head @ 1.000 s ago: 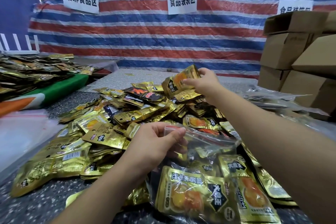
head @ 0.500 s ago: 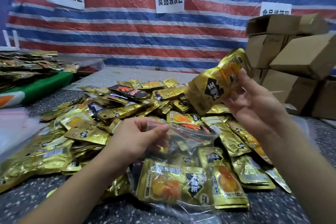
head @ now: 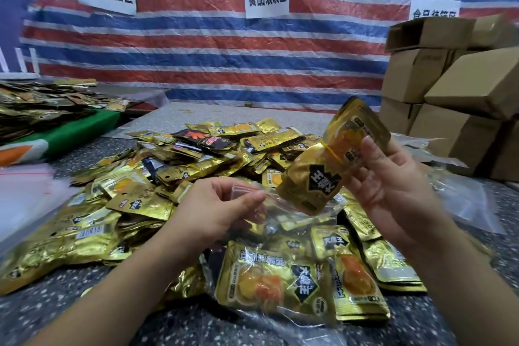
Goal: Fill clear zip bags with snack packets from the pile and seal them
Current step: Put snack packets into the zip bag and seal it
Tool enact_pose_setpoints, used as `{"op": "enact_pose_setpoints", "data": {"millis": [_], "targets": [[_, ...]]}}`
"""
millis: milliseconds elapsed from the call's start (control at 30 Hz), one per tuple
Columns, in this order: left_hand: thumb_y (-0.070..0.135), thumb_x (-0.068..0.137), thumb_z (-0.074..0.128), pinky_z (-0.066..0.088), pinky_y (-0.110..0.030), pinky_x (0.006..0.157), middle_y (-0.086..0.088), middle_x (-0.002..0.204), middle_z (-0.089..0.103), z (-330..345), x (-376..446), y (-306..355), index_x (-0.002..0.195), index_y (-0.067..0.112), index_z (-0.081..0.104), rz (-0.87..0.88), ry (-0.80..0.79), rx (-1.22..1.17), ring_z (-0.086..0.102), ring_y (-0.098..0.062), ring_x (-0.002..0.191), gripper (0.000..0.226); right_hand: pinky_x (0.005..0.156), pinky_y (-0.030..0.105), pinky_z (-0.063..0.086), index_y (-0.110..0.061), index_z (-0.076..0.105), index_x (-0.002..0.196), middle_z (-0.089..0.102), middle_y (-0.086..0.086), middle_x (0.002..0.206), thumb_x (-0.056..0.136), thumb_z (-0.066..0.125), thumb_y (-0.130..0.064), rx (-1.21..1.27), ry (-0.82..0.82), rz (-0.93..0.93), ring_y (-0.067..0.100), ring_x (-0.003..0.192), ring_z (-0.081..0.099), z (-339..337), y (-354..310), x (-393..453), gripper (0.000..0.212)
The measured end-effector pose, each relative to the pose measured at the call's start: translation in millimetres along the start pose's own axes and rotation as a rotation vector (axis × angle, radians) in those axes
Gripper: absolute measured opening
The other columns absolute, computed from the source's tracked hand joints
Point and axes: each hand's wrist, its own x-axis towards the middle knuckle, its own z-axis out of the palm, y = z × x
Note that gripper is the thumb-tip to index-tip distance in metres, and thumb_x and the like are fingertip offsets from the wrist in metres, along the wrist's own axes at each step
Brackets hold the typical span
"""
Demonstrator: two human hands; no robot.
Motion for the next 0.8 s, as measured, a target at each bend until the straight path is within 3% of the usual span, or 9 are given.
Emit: {"op": "enact_pose_setpoints", "data": {"millis": [100,233,400,533,667,800], "targets": [[0.029,0.069,0.074,0.058,-0.031,0.053,-0.012,0.081,0.076,-0.5,-0.2,-0.4,0.083,0.019,0.079,-0.001,0.003,0.004,0.074,-0.022,0.069,0.018,0.074,0.030,0.059,-0.016,0.068,0.108,0.074,0.010,0.109,0.083,0.067,-0.020,-0.047,0.008,-0.044,0.023,0.098,0.073,-3.2,-0.7,1.2,0.026],[0.027,0.068,0.075,0.058,-0.033,0.054,-0.015,0.081,0.075,-1.3,0.5,-0.5,0.083,0.014,0.078,-0.006,0.015,0.001,0.074,-0.026,0.071,0.020,0.079,0.035,0.059,-0.022,0.070,0.107,0.074,0.011,0.111,0.069,0.077,-0.034,-0.292,0.022,-0.072,0.028,0.105,0.071,-4.5,5.1,0.6,0.041],[0.023,0.068,0.074,0.058,-0.033,0.050,-0.014,0.077,0.075,4.0,-0.4,0.2,0.078,0.008,0.076,0.005,0.024,0.030,0.074,-0.025,0.068,0.018,0.081,0.035,0.060,-0.031,0.068,0.111,0.074,0.007,0.112,0.080,0.071,-0.042,-0.469,-0.097,-0.089,0.025,0.104,0.071,1.7,10.3,-7.0,0.032],[0.021,0.067,0.072,0.055,-0.028,0.046,-0.014,0.074,0.074,6.9,-1.2,1.6,0.071,0.011,0.076,0.017,0.030,0.012,0.072,-0.023,0.062,0.011,0.083,0.041,0.060,-0.028,0.066,0.114,0.073,0.008,0.113,0.079,0.069,-0.044,-0.425,-0.127,-0.068,0.027,0.105,0.070,7.3,11.6,-9.1,0.039],[0.022,0.070,0.071,0.058,-0.031,0.049,-0.014,0.077,0.075,7.3,-1.7,1.1,0.074,0.010,0.077,0.012,0.019,0.018,0.073,-0.024,0.067,0.013,0.081,0.033,0.060,-0.029,0.062,0.117,0.075,0.004,0.108,0.084,0.065,-0.034,-0.505,-0.117,-0.094,0.022,0.101,0.072,7.1,13.5,-10.7,0.033],[0.027,0.074,0.068,0.060,-0.033,0.054,-0.011,0.077,0.076,8.4,-3.8,0.9,0.078,0.011,0.077,0.017,0.002,0.043,0.074,-0.021,0.069,0.019,0.072,0.023,0.058,-0.039,0.062,0.114,0.075,0.001,0.098,0.087,0.061,-0.030,-0.631,-0.218,-0.081,0.016,0.093,0.073,11.4,18.6,-15.6,0.028]]}}
